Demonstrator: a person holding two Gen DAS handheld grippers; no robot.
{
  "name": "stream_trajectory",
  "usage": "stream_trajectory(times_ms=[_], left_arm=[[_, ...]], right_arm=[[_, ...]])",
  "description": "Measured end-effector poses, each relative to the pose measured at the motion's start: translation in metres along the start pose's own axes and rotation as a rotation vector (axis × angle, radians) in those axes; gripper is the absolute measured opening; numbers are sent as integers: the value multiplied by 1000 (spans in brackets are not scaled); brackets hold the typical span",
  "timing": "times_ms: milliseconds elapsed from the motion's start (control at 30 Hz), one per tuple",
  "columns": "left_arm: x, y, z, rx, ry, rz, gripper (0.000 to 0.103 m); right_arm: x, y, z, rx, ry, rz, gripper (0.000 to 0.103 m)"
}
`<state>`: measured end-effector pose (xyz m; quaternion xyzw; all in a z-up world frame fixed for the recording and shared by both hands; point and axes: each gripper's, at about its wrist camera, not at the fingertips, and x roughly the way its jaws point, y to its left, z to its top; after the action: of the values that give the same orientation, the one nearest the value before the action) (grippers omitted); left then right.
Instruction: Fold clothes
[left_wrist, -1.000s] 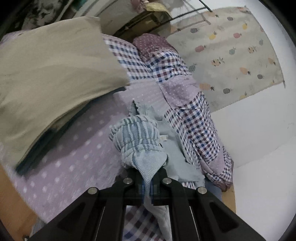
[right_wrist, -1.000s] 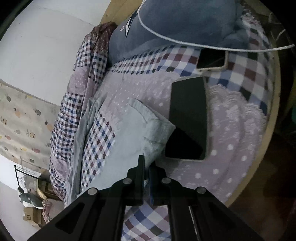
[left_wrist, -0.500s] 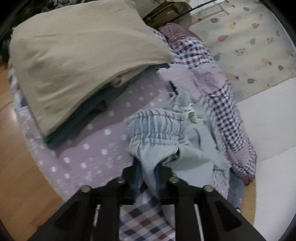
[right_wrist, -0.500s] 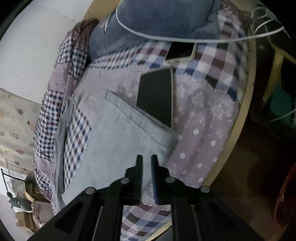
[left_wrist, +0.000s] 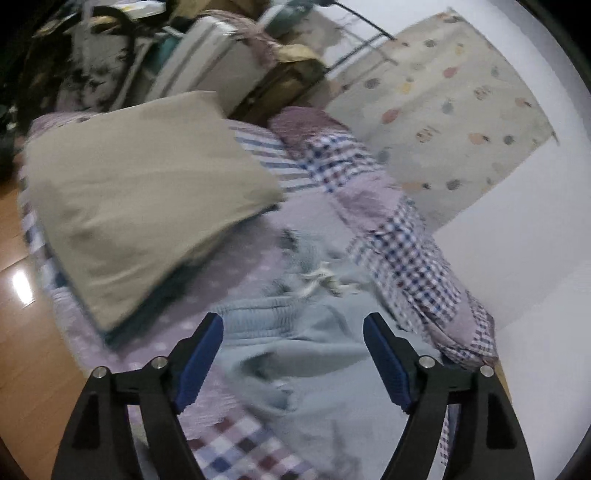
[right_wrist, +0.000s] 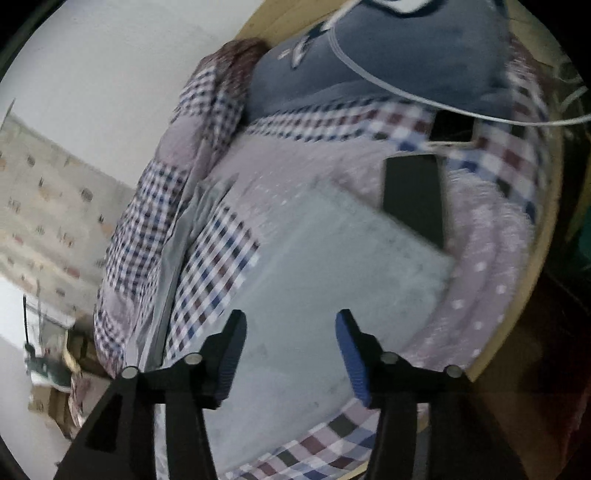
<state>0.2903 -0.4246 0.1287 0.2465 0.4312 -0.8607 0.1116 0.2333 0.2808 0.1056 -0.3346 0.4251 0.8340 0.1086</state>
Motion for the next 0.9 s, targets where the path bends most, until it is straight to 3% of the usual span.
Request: stream_trajectory(times_ms=[200, 333, 500, 633, 767, 900], left_arm=[[62, -86, -26, 156, 86, -112, 85], [116, -159, -71, 330, 180, -207, 88], [180, -221, -126, 451, 268, -308, 88], [233, -243, -163, 481, 328, -349, 88], [270, -231, -191, 489, 349, -369, 88], [297, -221, -204, 509, 398, -316, 88]], right_arm=[[32, 38, -12, -78, 60, 34, 63], [55, 70, -3, -130, 63, 56, 68], [89, 110, 19, -189, 49, 72, 73], [126, 147, 45, -232, 50, 78, 74], [172, 190, 76, -325, 46, 86, 74], [229, 217, 107, -360, 47, 163, 74]])
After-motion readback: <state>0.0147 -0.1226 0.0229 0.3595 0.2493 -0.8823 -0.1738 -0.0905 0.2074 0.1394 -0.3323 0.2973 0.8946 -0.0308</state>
